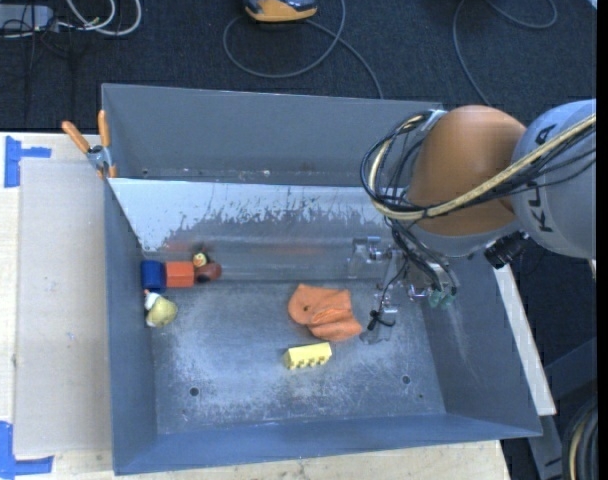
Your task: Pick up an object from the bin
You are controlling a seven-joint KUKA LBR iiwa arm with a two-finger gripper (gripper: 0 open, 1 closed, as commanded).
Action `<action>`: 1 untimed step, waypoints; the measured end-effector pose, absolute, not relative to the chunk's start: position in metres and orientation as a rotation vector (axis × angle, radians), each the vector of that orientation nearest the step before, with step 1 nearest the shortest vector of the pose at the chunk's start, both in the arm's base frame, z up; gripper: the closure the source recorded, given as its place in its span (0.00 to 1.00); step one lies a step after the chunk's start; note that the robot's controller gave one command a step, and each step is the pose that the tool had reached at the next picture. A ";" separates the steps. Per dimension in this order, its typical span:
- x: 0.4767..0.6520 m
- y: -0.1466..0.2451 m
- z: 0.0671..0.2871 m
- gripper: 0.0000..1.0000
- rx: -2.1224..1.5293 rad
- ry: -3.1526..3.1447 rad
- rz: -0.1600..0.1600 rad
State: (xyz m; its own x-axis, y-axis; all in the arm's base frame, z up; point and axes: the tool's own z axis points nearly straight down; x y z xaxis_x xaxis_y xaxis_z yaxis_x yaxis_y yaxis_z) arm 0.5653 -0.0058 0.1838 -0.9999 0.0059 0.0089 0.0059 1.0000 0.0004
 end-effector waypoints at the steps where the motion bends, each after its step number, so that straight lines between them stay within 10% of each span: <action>1: 0.567 -0.006 0.188 0.00 -0.009 -3.140 -0.001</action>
Offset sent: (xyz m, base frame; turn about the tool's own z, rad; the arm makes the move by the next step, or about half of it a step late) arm 0.0319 0.0052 -0.1138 0.2035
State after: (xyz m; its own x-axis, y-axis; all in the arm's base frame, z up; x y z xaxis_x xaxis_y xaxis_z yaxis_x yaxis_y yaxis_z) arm 0.5668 -0.0059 0.1884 -1.0000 0.0058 0.0014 0.0058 1.0000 0.0004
